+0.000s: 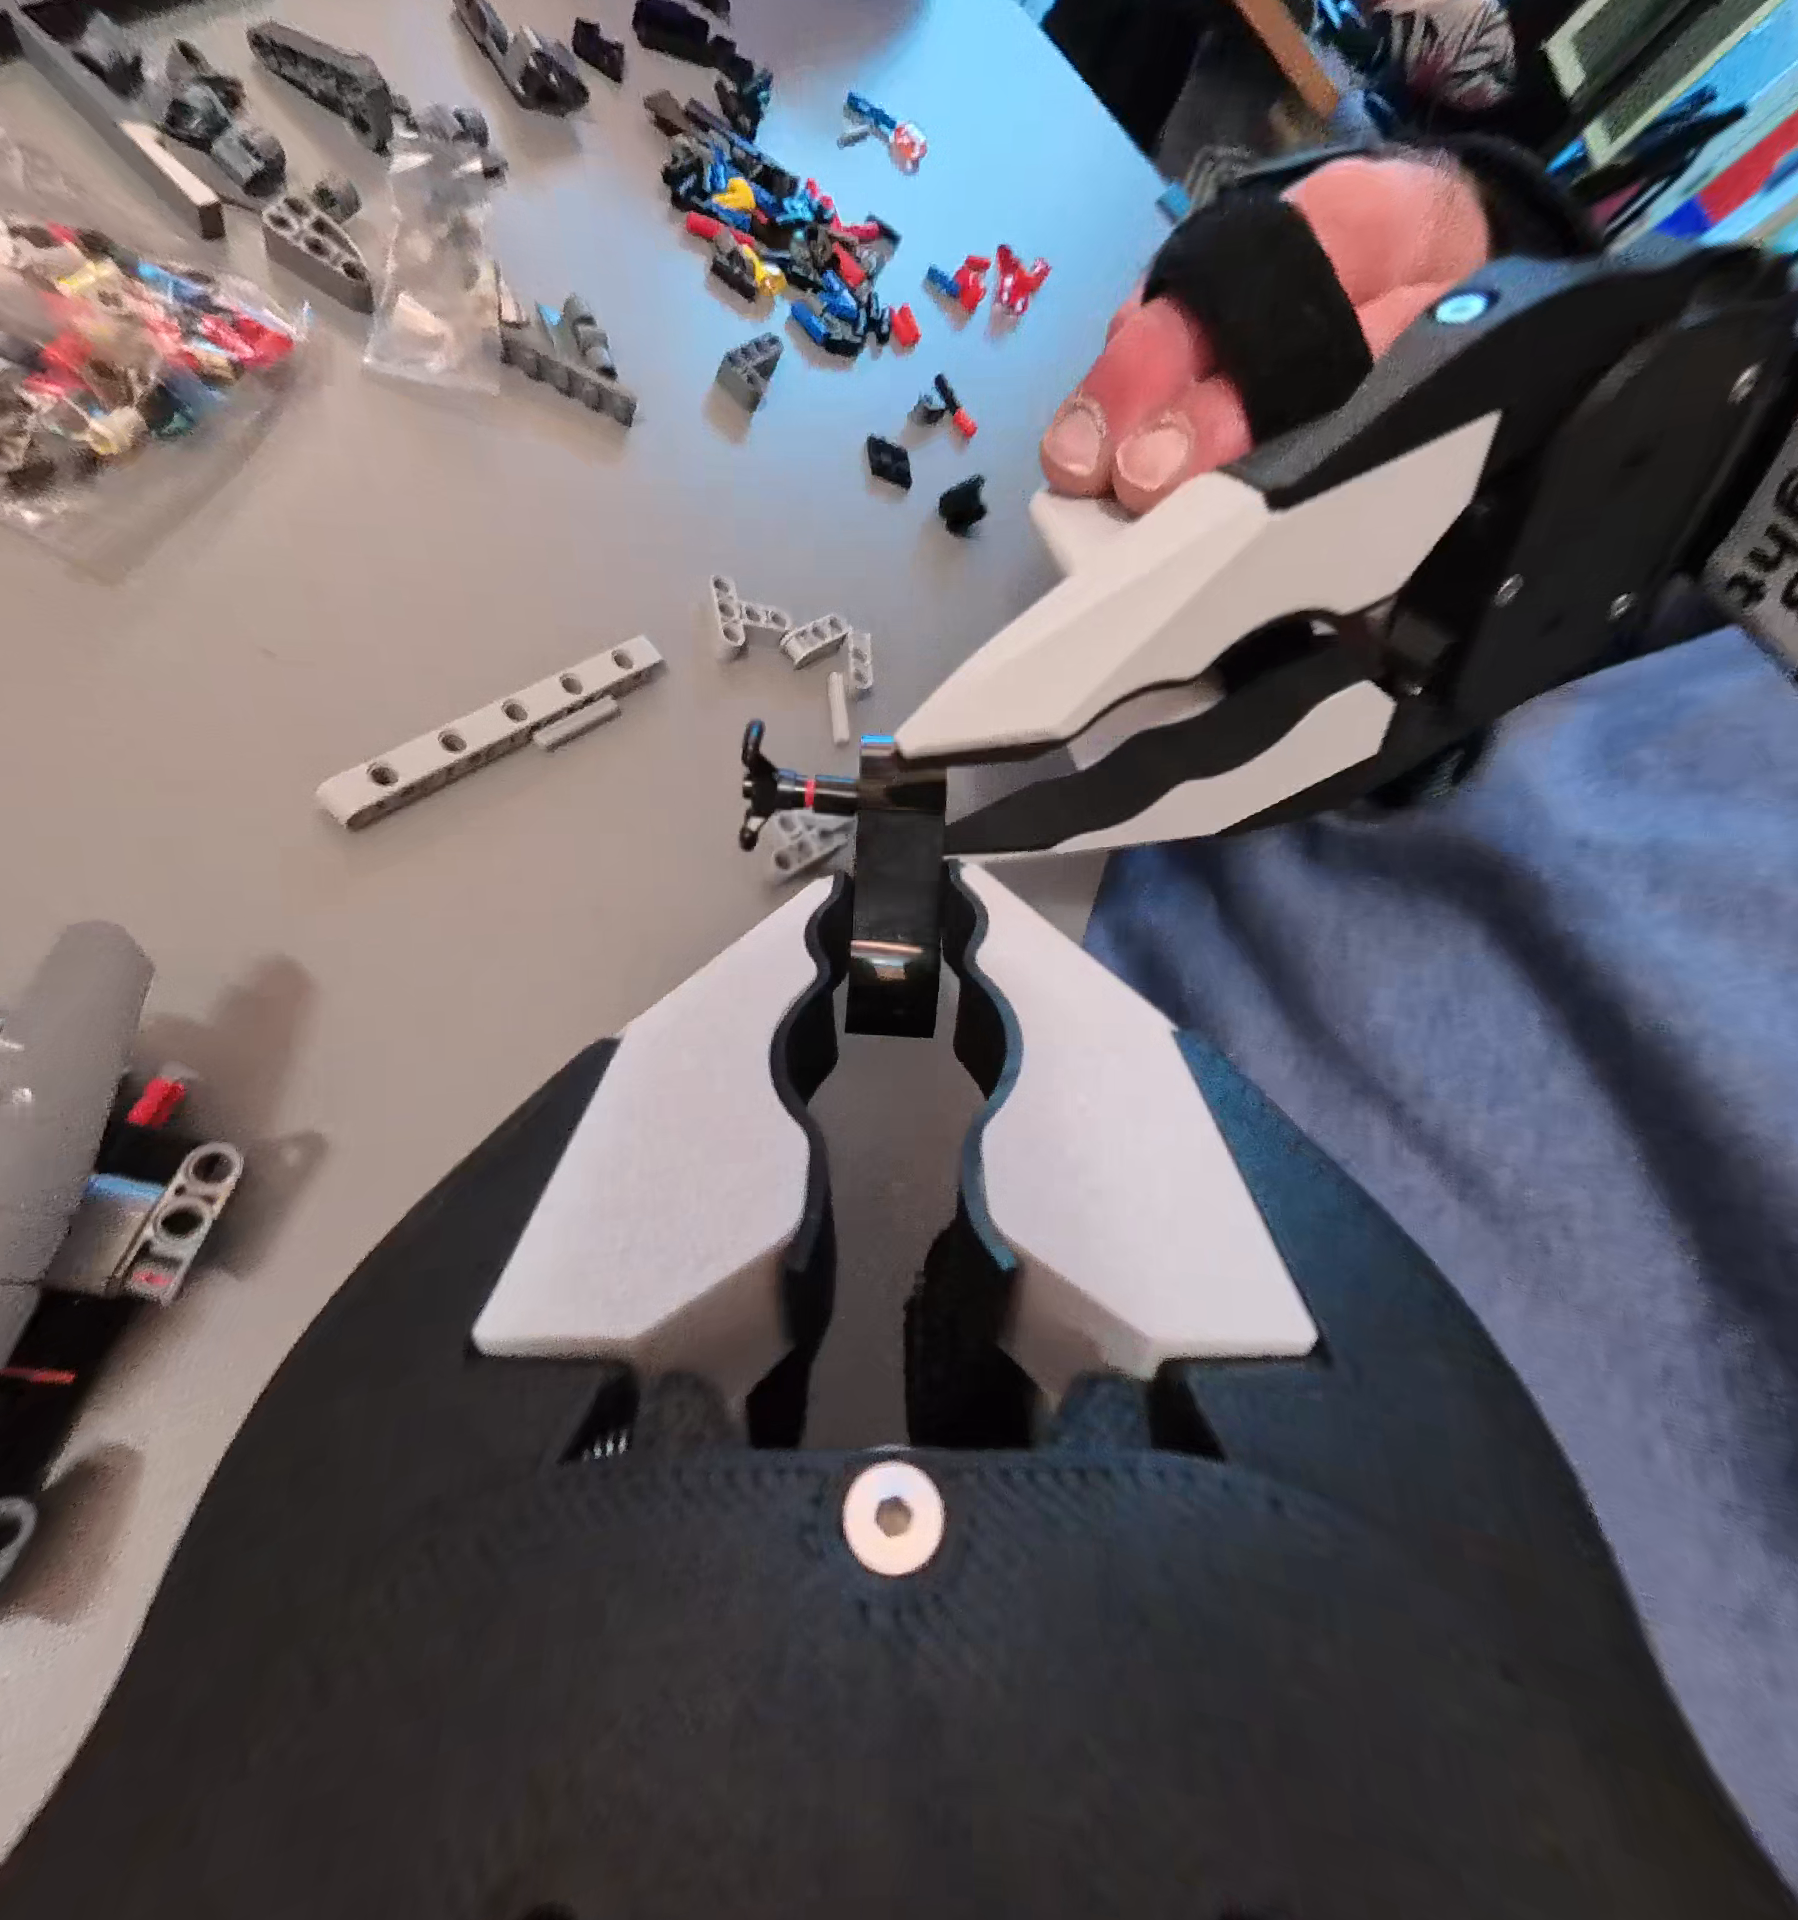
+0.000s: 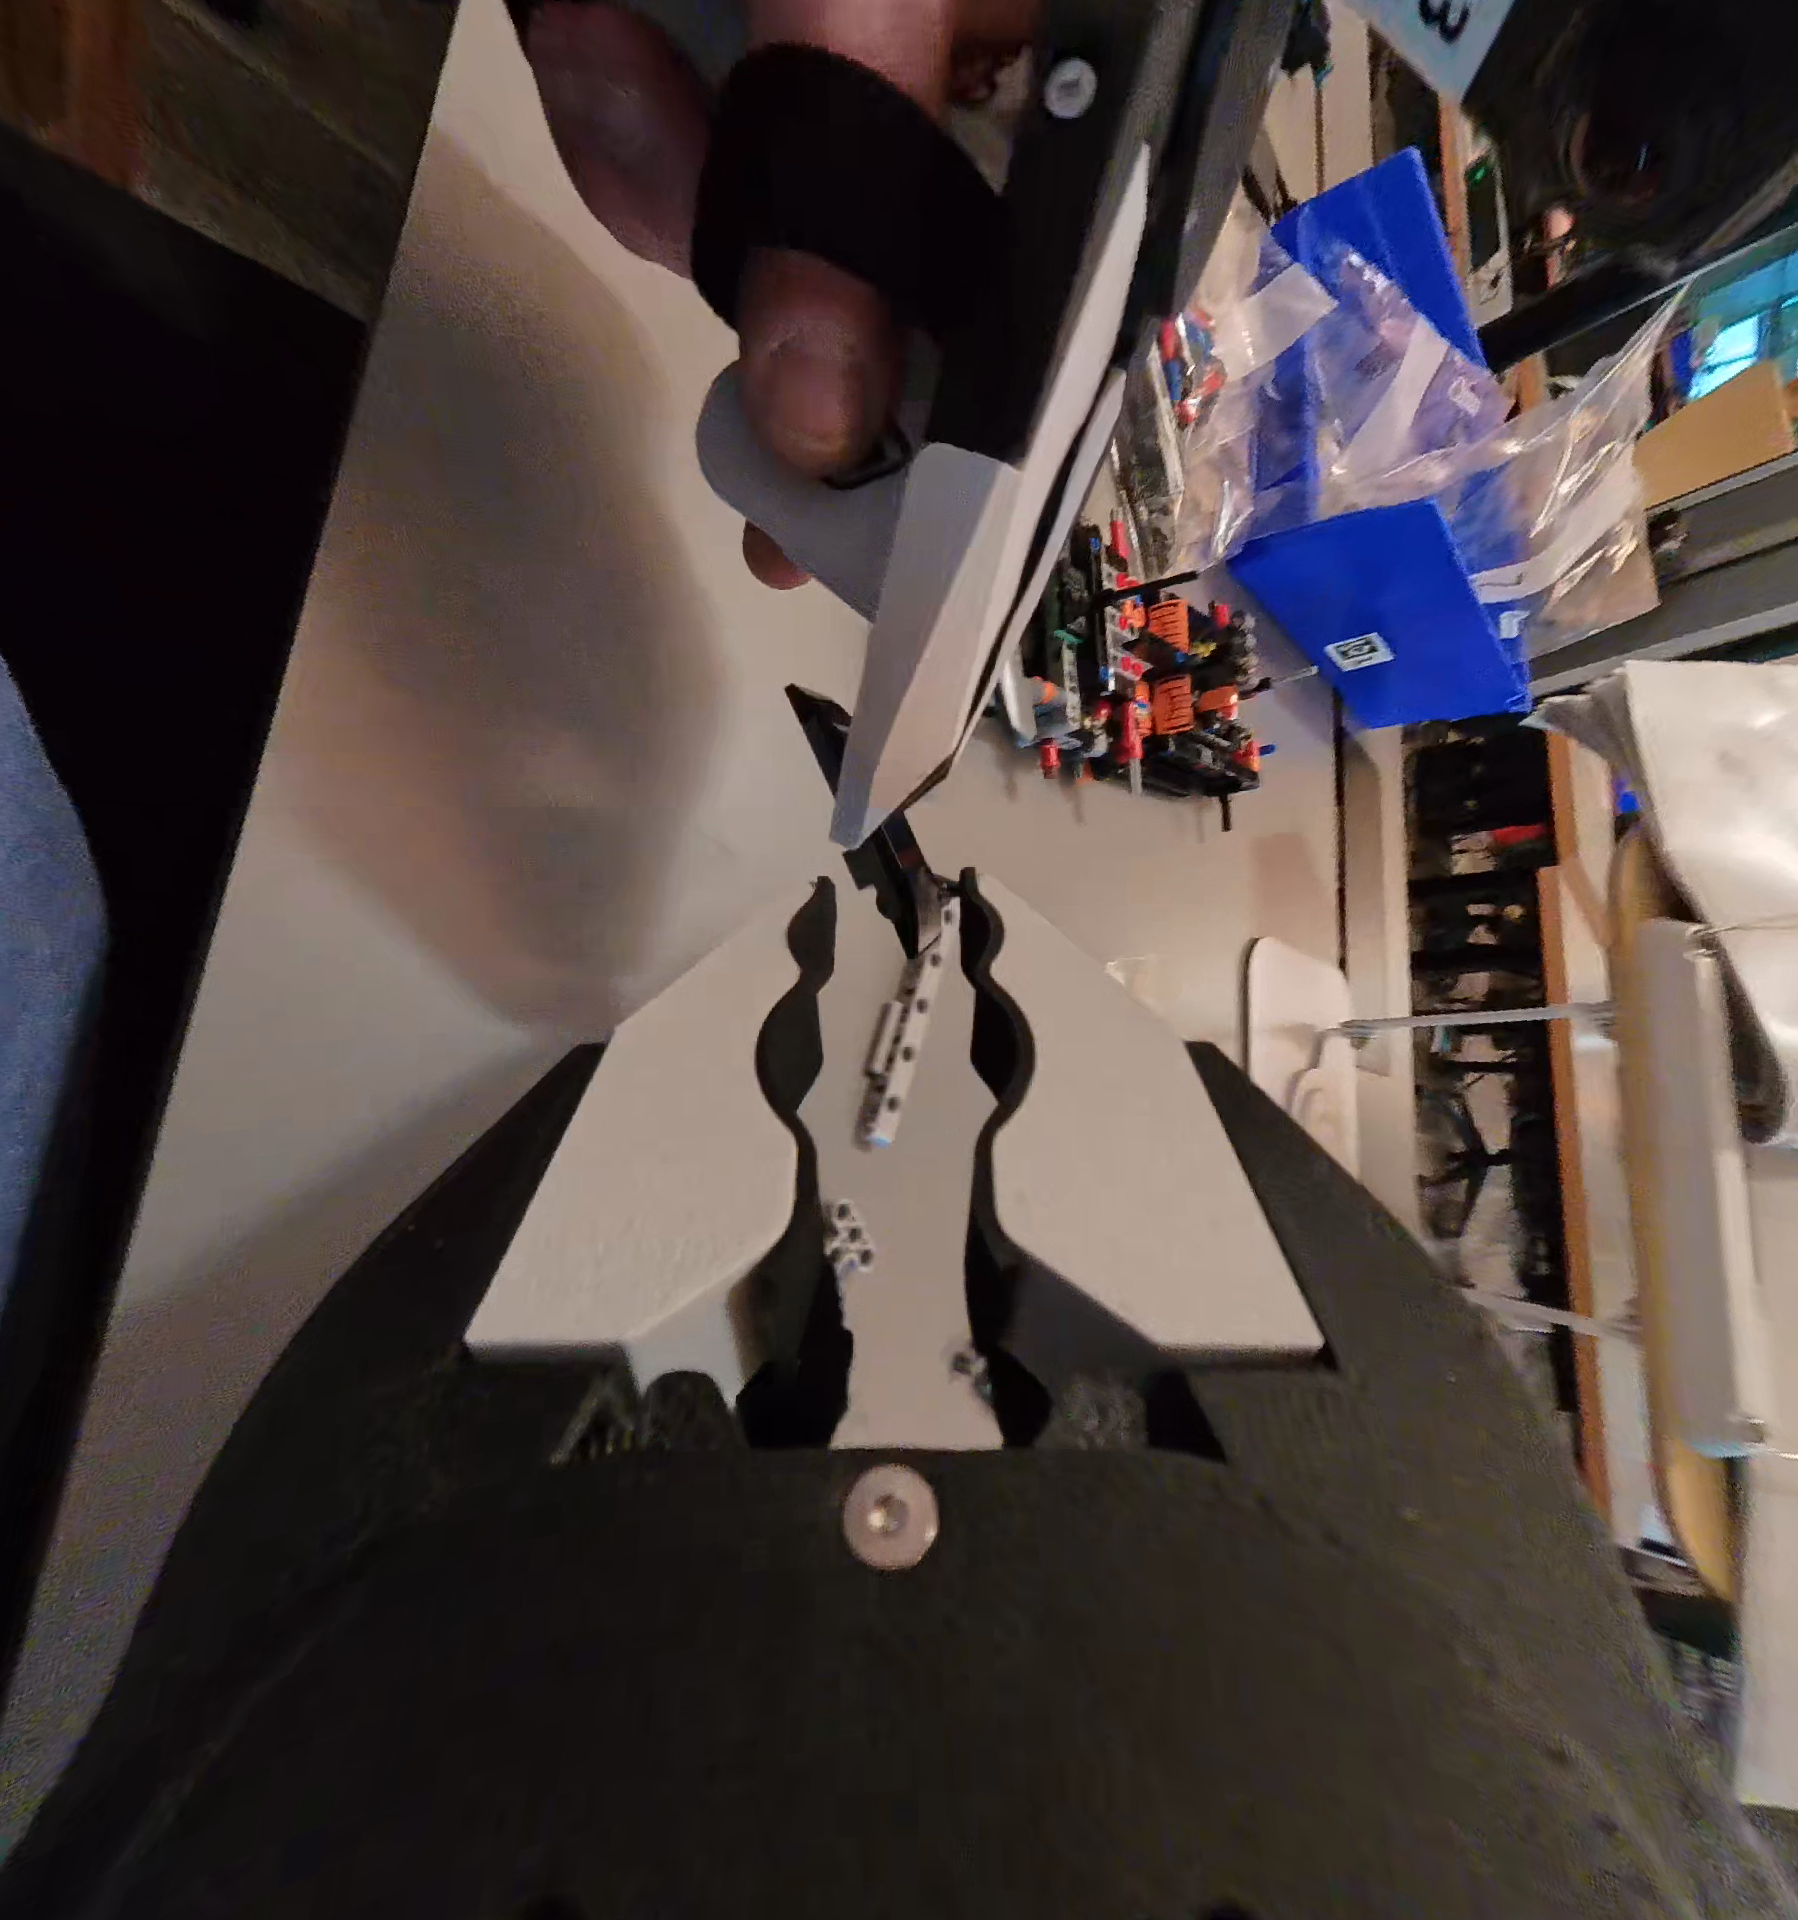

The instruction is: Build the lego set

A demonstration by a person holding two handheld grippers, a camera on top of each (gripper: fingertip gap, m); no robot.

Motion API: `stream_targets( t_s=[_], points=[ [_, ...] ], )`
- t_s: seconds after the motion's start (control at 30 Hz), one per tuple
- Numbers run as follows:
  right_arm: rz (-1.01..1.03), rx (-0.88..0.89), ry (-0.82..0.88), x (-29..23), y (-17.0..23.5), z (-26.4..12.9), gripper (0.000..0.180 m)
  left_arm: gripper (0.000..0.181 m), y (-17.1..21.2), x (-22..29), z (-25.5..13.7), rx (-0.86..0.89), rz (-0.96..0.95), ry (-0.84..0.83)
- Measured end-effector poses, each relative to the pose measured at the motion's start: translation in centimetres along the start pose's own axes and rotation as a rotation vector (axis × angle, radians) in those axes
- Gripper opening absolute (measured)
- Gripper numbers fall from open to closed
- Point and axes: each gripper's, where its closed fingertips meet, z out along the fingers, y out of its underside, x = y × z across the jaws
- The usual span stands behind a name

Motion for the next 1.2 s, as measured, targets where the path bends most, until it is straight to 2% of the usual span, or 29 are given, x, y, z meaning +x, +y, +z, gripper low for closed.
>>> stream_targets(
  t_s=[0.23,0.57,0.7,0.9,0.97,1.2],
  points=[
    [-0.110,-0.023,0.008,1.1,0.0,-0.5,0.010,0.015,-1.7,1.2,0.0,-0.019,-0.044,0.071],
    [-0.074,-0.028,-0.034,1.9,0.1,-1.5,0.006,0.014,-3.3,1.9,-0.3,-0.011,-0.046,0.090],
    [0.017,0.009,-0.018,3.4,-0.3,-2.4,0.011,0.014,-4.5,1.9,-0.8,0.042,-0.075,0.123],
    [-0.008,0.001,-0.045,3.6,-0.2,-3.1,0.021,0.014,-5.3,2.5,-0.8,0.054,-0.071,0.152],
    [-0.027,-0.013,-0.041,3.5,-0.1,-3.0,0.008,0.014,-5.3,2.7,-0.7,0.048,-0.063,0.153],
    [-0.067,-0.025,-0.002,4.7,-0.7,-3.4,0.006,0.014,-6.4,3.0,-1.5,0.105,-0.040,0.159]
  ],
)
